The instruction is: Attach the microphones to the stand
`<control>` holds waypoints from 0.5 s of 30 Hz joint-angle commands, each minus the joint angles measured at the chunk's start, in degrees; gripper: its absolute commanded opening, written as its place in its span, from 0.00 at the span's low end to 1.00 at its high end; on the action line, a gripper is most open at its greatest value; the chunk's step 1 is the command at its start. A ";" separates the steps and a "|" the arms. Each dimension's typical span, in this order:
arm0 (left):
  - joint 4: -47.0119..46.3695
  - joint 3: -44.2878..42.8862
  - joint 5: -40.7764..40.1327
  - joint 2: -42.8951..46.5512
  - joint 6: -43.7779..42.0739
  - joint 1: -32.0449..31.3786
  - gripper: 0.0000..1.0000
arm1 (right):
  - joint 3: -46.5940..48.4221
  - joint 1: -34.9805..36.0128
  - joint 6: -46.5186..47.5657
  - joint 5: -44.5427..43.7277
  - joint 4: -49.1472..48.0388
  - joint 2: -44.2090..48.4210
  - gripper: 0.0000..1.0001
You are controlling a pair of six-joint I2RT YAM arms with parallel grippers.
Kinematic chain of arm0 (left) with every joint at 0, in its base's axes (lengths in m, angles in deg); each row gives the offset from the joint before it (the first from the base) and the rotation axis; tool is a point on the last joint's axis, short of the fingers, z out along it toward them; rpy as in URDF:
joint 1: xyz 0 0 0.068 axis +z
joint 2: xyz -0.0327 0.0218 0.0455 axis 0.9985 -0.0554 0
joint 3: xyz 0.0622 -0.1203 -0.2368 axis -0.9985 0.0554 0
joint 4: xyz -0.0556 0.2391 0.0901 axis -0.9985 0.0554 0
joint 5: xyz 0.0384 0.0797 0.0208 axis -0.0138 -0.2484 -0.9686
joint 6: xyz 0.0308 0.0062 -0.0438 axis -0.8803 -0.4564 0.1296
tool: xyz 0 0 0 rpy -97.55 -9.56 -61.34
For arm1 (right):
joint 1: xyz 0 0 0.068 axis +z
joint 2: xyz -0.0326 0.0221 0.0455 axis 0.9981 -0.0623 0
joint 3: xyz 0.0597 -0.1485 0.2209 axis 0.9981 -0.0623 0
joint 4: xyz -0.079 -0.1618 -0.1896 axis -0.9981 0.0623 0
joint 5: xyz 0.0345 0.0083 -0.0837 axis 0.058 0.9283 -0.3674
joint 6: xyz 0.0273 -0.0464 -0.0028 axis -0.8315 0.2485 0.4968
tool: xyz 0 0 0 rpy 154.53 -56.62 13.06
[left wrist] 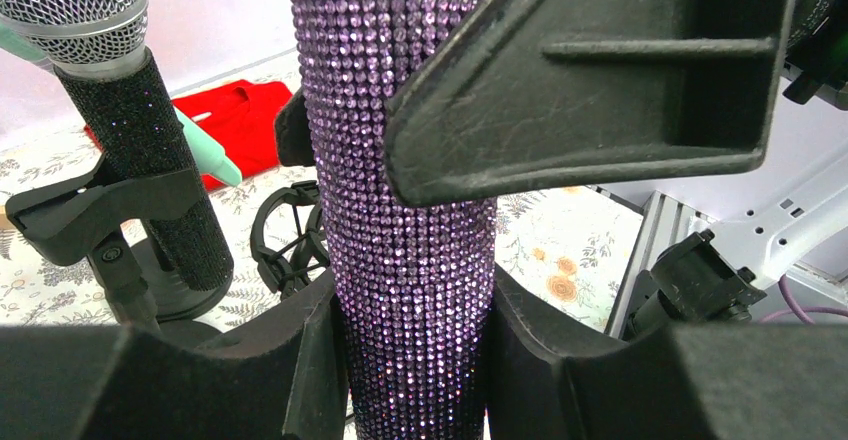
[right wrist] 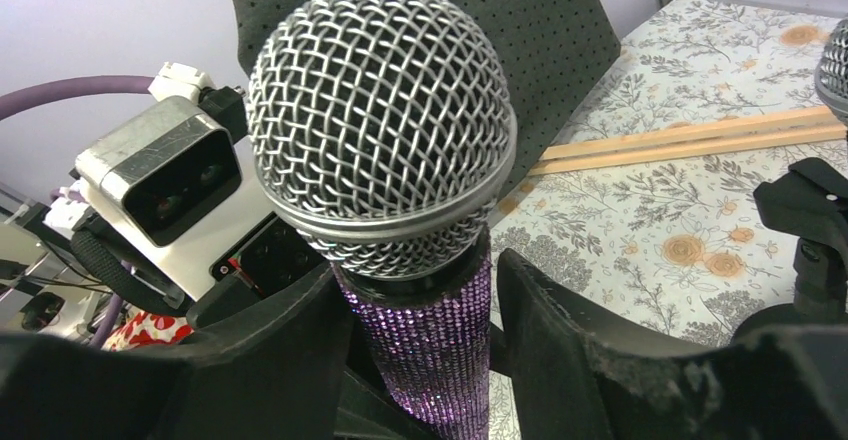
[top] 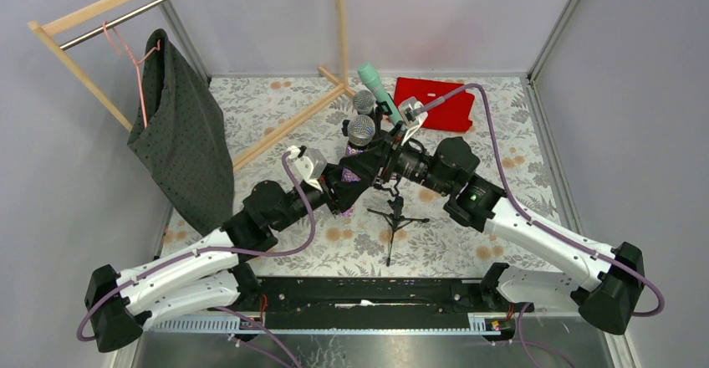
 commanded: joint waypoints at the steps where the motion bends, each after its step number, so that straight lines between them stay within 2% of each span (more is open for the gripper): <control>1: -5.73 -3.44 1.01 0.45 -0.16 0.18 0.00 | 1.33 0.74 0.26 1.37 -4.10 0.09 0.58; 4: -5.43 -3.39 1.11 0.42 -0.47 0.15 0.00 | 1.00 0.70 0.47 1.09 -4.06 0.06 0.48; 5: -5.19 -3.36 1.21 0.44 -0.62 0.13 0.01 | 1.00 0.74 0.49 0.95 -3.94 0.06 0.41; 6: -4.95 -3.36 1.23 0.45 -0.73 0.13 0.07 | 1.04 0.74 0.60 0.86 -3.83 0.05 0.35; 8: -4.48 -3.42 1.11 0.44 -0.87 0.17 0.30 | 0.96 0.74 0.58 0.88 -3.86 0.05 0.23; 10: -3.96 -3.51 0.97 0.61 -0.99 0.13 0.47 | 0.95 0.74 0.42 0.80 -3.96 0.21 0.12; 15: -2.84 -3.29 0.22 1.78 -1.49 0.13 0.70 | 0.68 0.72 0.81 -0.30 -3.89 1.73 0.01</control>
